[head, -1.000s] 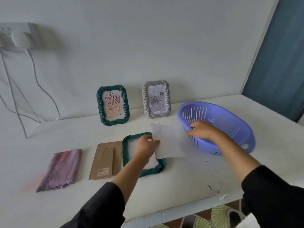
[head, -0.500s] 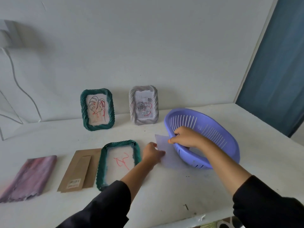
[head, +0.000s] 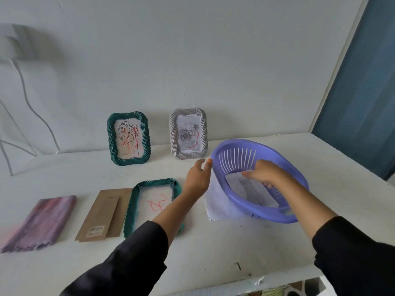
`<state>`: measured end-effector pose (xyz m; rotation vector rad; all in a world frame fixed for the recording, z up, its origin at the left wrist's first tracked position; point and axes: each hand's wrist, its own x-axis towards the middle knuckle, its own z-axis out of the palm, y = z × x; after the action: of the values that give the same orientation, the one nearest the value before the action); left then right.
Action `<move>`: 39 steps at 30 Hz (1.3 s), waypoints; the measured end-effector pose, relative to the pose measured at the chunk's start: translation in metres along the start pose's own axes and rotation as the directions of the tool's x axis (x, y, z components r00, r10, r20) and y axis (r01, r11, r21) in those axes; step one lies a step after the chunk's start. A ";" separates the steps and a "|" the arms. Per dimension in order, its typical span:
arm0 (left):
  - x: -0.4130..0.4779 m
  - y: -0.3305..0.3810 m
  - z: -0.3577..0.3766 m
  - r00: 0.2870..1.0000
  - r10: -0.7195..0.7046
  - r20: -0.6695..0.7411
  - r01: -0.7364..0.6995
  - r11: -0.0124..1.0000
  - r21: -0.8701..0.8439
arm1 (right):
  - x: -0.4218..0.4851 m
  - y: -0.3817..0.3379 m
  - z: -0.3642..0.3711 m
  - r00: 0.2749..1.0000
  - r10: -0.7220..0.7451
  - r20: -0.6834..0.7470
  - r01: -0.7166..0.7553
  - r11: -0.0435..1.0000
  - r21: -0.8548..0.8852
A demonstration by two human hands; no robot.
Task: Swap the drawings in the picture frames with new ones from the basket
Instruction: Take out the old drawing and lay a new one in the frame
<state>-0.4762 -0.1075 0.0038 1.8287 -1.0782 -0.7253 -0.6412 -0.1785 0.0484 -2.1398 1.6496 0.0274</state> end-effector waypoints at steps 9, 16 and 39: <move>-0.004 0.017 0.002 0.976 0.031 0.213 0.000 0.989 -0.145 | 0.022 0.023 0.027 0.960 0.246 0.133 -0.212 0.951 -0.226; -0.006 0.017 0.002 0.974 0.016 0.224 0.030 0.980 -0.198 | 0.018 0.027 0.021 0.969 0.245 -0.032 -0.245 0.936 -0.254; -0.035 -0.016 -0.129 0.995 -0.098 -0.032 0.074 0.895 -0.440 | -0.065 -0.156 0.060 0.840 -0.481 -0.251 0.541 0.785 0.302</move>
<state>-0.3828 -0.0225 0.0497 1.5006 -0.7271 -0.8866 -0.5007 -0.0669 0.0627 -2.2542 0.9825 -0.5876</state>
